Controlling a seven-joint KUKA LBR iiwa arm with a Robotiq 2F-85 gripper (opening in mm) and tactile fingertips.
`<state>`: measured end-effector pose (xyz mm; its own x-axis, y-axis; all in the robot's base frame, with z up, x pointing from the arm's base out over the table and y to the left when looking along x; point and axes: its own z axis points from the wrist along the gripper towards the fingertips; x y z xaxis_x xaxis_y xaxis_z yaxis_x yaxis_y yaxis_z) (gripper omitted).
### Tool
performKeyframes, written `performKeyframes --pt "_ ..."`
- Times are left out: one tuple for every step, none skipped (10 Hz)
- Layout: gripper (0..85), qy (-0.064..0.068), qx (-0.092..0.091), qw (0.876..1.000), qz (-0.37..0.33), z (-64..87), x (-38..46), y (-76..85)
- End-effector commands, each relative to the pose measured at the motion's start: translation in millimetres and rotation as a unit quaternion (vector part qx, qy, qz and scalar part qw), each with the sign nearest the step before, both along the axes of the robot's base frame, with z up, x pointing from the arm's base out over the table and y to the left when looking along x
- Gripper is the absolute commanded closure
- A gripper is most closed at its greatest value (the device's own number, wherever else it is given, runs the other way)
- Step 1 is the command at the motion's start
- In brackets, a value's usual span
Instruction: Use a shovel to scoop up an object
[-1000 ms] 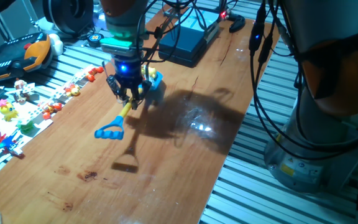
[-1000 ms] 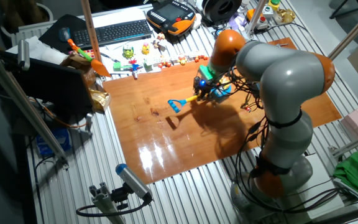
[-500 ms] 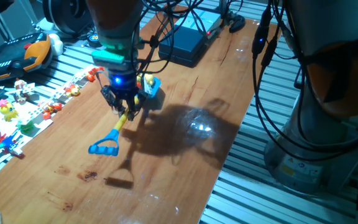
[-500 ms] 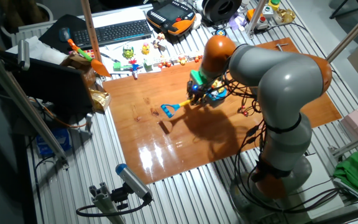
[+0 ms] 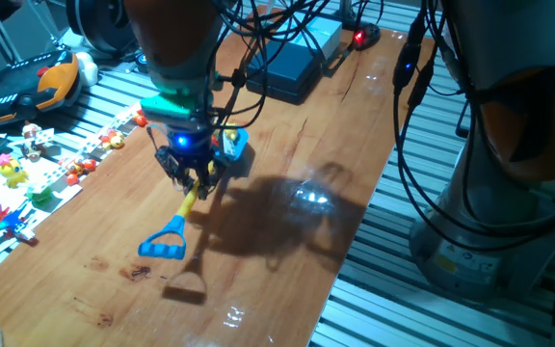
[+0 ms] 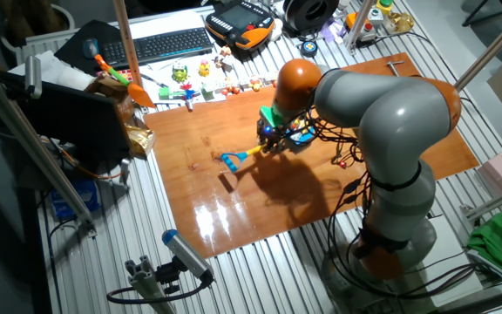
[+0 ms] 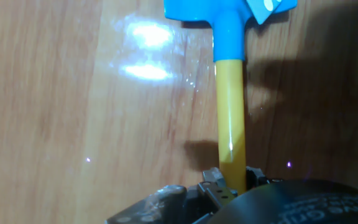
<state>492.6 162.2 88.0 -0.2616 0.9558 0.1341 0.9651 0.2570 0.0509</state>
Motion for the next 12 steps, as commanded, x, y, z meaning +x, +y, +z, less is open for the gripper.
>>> performKeyframes --pt "84.3 0.002 0.002 1.0 0.012 -0.7 -1.2 1.5" --pt "84.3 0.006 0.006 1.0 0.027 -1.1 -1.6 2.0" --pt "84.3 0.01 0.01 0.999 0.045 -1.7 -2.0 2.5" --pt "84.3 0.011 0.011 0.998 0.06 -2.6 -2.7 3.3" --pt "84.3 0.009 0.009 0.997 0.073 -4.7 -4.3 5.2" --pt "84.3 0.006 -0.001 0.996 0.089 -7.4 -6.7 7.9" --pt "84.3 0.004 -0.004 0.995 0.099 -9.8 -8.7 10.1" --pt "84.3 0.004 -0.001 0.994 0.107 -10.4 -9.1 10.6" --pt "84.3 0.007 0.0 0.993 0.116 -10.5 -9.2 10.7" --pt "84.3 0.009 -0.006 0.992 0.126 -10.9 -9.3 10.9" --pt "84.3 0.011 -0.008 0.991 0.132 -11.4 -9.0 11.1" --pt "84.3 0.012 -0.01 0.991 0.136 -12.6 -8.7 11.2"
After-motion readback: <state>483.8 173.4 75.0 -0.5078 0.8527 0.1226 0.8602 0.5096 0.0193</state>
